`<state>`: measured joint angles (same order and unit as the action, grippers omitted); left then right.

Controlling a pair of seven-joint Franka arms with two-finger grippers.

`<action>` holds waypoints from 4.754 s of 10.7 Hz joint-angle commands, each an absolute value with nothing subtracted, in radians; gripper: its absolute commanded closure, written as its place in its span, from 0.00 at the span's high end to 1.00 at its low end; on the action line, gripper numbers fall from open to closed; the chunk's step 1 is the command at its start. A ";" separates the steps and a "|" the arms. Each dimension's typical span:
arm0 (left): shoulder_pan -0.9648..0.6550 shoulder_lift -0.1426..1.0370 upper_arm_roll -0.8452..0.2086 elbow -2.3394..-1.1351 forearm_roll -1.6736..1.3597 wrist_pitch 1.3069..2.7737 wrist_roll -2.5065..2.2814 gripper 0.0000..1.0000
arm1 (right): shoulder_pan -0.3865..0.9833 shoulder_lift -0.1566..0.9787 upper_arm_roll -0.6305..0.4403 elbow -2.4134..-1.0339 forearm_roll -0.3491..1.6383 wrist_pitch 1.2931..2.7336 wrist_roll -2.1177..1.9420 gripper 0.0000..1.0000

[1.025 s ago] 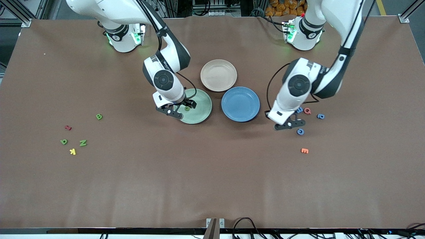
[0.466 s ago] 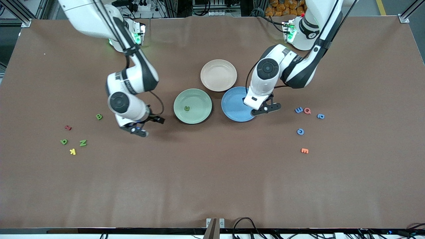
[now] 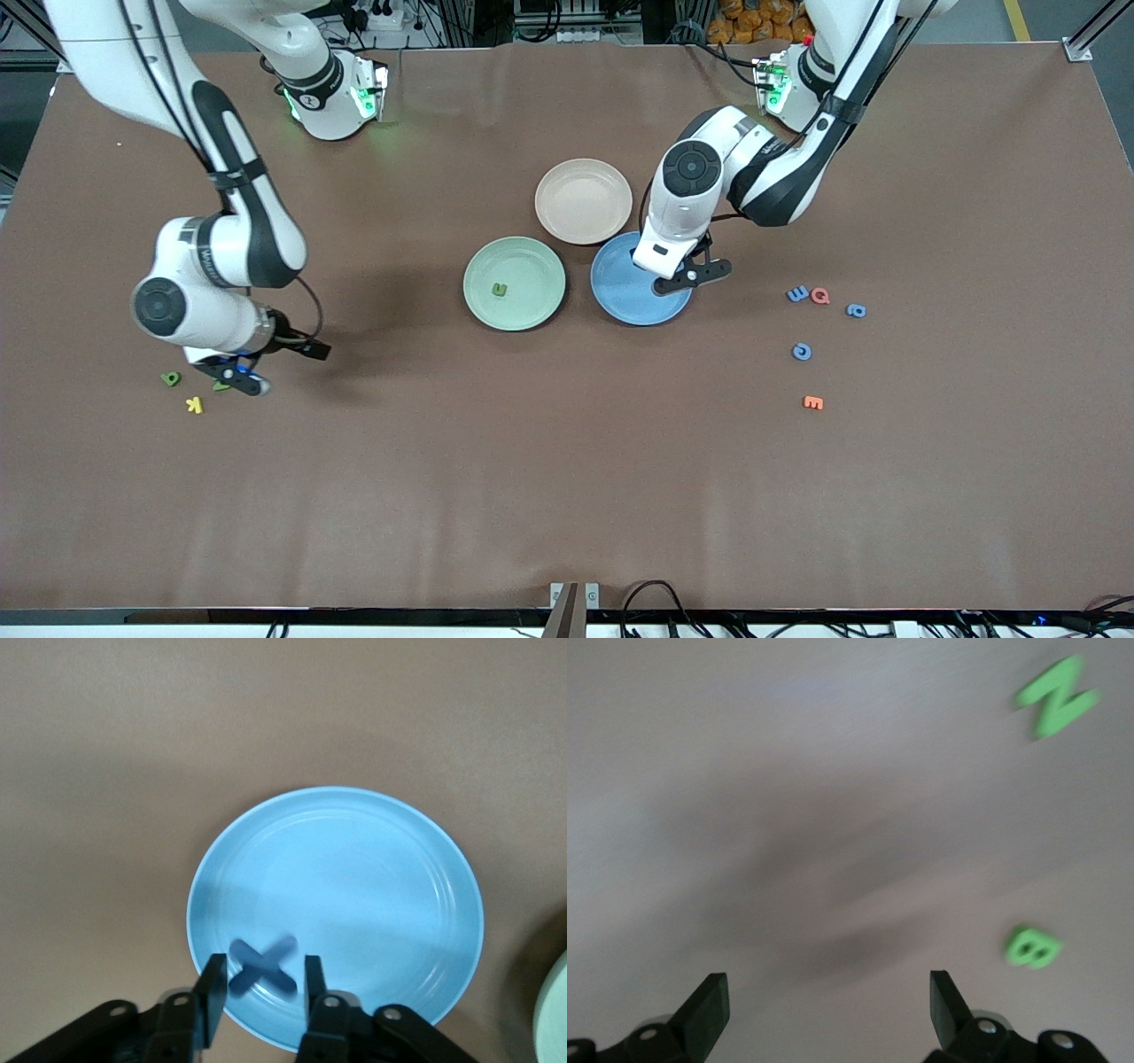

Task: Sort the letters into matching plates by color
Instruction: 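Return the right gripper to the green B while the left gripper returns to letters, then grasp the green B with the right gripper while the left gripper grasps the blue c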

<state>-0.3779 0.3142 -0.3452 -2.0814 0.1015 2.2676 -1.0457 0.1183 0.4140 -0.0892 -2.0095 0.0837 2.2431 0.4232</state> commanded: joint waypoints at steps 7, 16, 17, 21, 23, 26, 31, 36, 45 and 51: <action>-0.296 0.281 -0.374 -2.094 0.132 2.220 -1.025 0.71 | -0.141 0.413 -0.066 -2.129 0.028 2.396 0.336 1.00; -0.022 0.299 -0.376 -2.098 0.204 2.275 -0.688 0.71 | -0.130 0.316 -0.069 -2.330 0.034 2.523 0.258 1.00; 0.012 0.304 -0.376 -2.102 0.204 2.284 -0.628 0.71 | -0.130 0.316 -0.069 -2.345 0.035 2.533 0.258 1.00; 0.136 0.328 -0.376 -2.138 0.204 2.405 -0.461 0.71 | -0.123 0.327 -0.067 -2.361 0.037 2.551 0.258 1.00; 0.169 0.351 -0.374 -2.149 0.206 2.456 -0.424 0.71 | -0.120 0.333 -0.067 -2.361 0.037 2.562 0.258 1.00; 0.193 0.396 -0.371 -2.154 0.236 2.535 -0.419 0.71 | -0.120 0.341 -0.067 -2.361 0.037 2.577 0.256 0.88; 0.238 0.457 -0.370 -2.154 0.268 2.646 -0.419 0.67 | -0.120 0.371 -0.067 -2.361 0.035 2.621 0.253 0.62; 0.229 0.489 -0.368 -2.157 0.267 2.691 -0.425 0.67 | -0.121 0.377 -0.067 -2.361 0.032 2.631 0.233 0.43; 0.222 0.499 -0.368 -2.167 0.299 2.706 -0.433 0.61 | -0.123 0.356 -0.063 -2.346 0.032 2.623 0.236 0.24; 0.221 0.500 -0.368 -2.187 0.301 2.735 -0.433 0.57 | 0.032 0.292 -0.048 -2.326 0.108 2.551 0.368 0.24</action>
